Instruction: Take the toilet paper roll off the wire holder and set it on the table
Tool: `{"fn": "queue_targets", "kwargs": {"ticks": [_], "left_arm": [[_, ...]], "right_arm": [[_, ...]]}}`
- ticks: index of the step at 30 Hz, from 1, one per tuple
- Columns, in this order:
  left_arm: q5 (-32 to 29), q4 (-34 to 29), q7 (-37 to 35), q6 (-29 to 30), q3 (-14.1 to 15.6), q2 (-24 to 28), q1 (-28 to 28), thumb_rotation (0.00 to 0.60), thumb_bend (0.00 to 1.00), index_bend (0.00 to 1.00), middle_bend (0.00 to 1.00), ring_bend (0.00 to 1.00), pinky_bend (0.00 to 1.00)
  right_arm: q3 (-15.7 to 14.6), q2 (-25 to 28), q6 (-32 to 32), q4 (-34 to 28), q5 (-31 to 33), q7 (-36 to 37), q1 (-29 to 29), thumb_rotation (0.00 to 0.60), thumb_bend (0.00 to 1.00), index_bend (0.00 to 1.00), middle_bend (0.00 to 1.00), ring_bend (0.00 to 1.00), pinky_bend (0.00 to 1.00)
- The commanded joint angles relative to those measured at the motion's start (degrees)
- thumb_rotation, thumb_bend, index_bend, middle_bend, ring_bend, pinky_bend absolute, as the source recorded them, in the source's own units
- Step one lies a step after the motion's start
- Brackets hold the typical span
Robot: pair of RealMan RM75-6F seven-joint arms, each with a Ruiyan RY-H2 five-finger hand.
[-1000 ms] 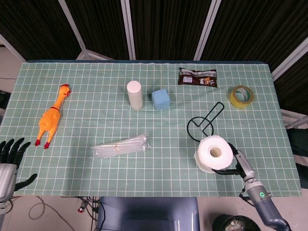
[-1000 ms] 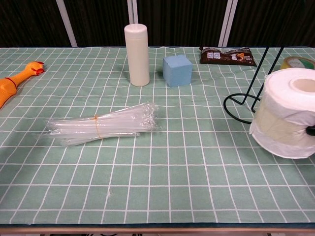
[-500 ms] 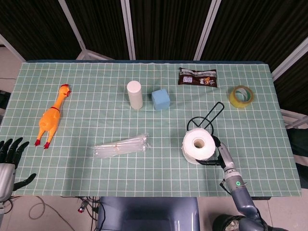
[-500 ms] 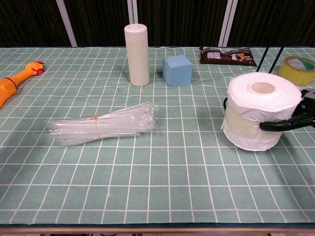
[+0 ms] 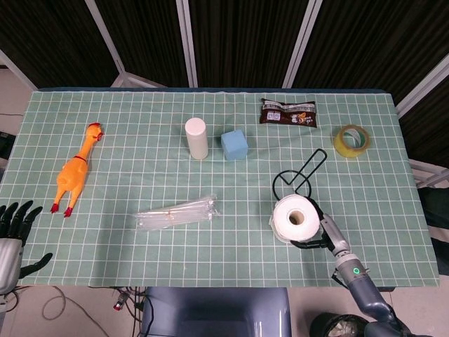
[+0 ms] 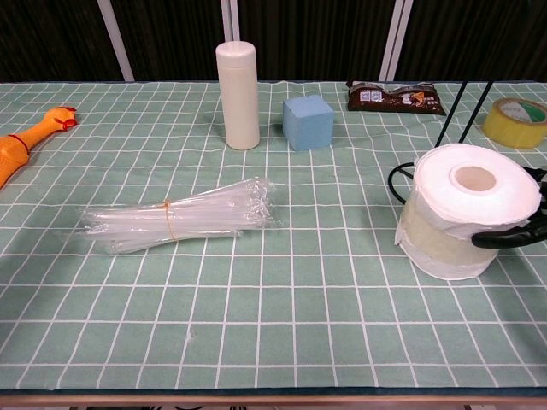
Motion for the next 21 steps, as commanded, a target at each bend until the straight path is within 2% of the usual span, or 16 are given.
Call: {"fn": "queue_targets", "kwargs": {"ticks": [1,5,10,16,21], "left_arm": [[-0.1,0.0,0.1,0.0,0.0,0.0,0.0,0.600,0.05,0.14,0.04,0.00,0.00],[-0.2,0.0,0.2,-0.1,-0.1,0.0,0.0,0.600,0.05,0.14,0.04,0.00,0.00],[-0.2,0.0,0.5,-0.2,-0.1,-0.2,-0.1,0.600,0.05,0.14,0.04,0.00,0.00],[-0.5,0.0,0.9,-0.4,-0.1,-0.4,-0.2,0.600,0.05,0.14,0.04,0.00,0.00],[-1.2,0.1,0.3,-0.7,-0.4,-0.3,-0.3,0.600,0.05,0.14,0.04,0.00,0.00]], "right_arm": [[-1.3,3.0,-0.5,-1.0,-2.7,3.1,-0.4,0.600,0.00,0.00,0.00,0.00,0.00],[-1.1,7.7,4.1,-1.3,-5.6,7.1,-2.5,0.600,0.00,0.00,0.00,0.00,0.00],[-0.2,14.9,9.9,-0.4,-7.5,8.2,-4.9,0.600,0.00,0.00,0.00,0.00,0.00],[-1.0,21.8,16.8,-1.5,-9.5,-0.2,-7.8,0.600,0.00,0.00,0.00,0.00,0.00],[-2.8,21.2,26.1,-0.2,-13.7,-12.8,-11.0,0.600,0.00,0.00,0.00,0.00,0.00]]}}
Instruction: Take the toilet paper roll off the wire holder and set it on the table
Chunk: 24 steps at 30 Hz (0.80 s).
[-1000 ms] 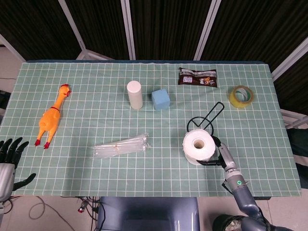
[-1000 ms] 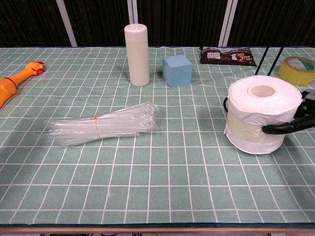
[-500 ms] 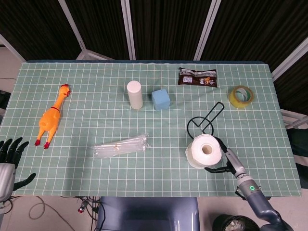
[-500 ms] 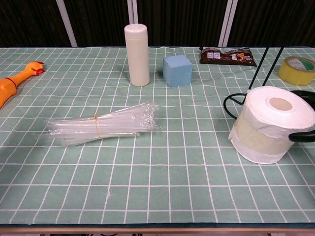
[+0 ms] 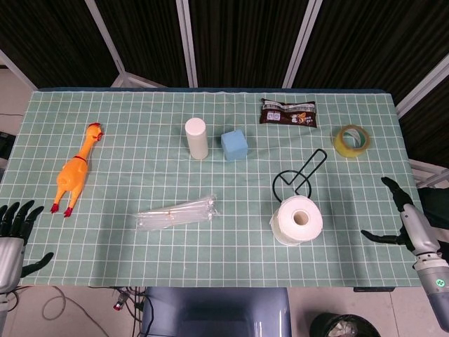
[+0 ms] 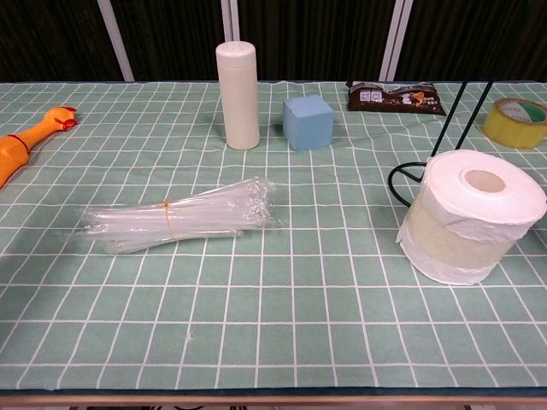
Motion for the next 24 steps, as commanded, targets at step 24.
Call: {"fn": "queue_targets", "kwargs": {"ticks": [24], "left_arm": [[-1.6,0.2,-3.8,-0.8,-0.4,1.5,-0.4,0.600,0.05,0.14,0.04,0.00,0.00]], "right_arm": [[-6.5,-11.2,22.6,13.1,-12.8,-31.2,-6.9,0.600,0.00,0.00,0.00,0.00,0.00]]}}
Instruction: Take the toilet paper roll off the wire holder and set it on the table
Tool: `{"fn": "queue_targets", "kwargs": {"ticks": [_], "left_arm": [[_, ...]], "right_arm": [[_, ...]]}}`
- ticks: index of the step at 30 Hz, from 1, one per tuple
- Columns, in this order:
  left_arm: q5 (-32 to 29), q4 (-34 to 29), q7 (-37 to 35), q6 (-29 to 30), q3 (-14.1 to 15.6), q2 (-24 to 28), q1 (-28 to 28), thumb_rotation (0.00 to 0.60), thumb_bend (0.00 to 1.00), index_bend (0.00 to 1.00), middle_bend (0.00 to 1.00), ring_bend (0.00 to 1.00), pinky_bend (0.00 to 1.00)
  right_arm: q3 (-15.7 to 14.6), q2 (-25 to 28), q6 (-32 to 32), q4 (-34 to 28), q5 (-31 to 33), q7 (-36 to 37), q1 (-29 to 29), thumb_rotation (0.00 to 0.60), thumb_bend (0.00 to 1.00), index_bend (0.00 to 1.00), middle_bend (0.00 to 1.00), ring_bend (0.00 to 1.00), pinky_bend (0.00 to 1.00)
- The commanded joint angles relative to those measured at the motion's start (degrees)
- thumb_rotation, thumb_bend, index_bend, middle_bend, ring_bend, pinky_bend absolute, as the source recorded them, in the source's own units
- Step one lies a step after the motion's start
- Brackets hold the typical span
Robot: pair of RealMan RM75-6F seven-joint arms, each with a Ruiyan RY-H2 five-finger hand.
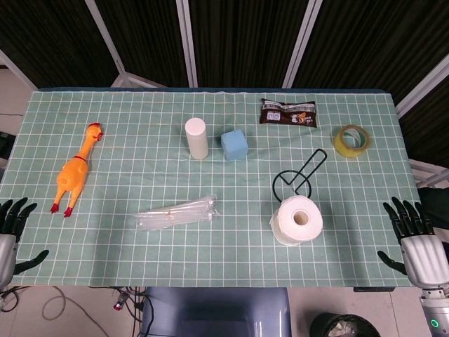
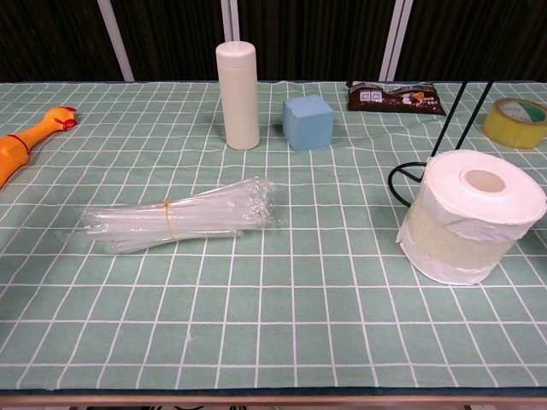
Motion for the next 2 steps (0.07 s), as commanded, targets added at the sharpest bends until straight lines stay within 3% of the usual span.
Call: {"fn": "queue_targets", "kwargs": {"ticks": [1,2], "left_arm": [[0.1,0.0,0.1,0.1,0.1,0.0,0.0,0.600,0.05,0.14,0.04,0.00,0.00],[0.2,0.0,0.1,0.2,0.1,-0.1,0.1,0.600,0.05,0.14,0.04,0.00,0.00]], "right_arm": [[-0.3,0.0,-0.3,0.0,0.2,0.7,0.3,0.600,0.00,0.00,0.00,0.00,0.00],[-0.3,0.0,-0.3,0.0,0.2,0.8,0.3,0.600,0.00,0.00,0.00,0.00,0.00]]}}
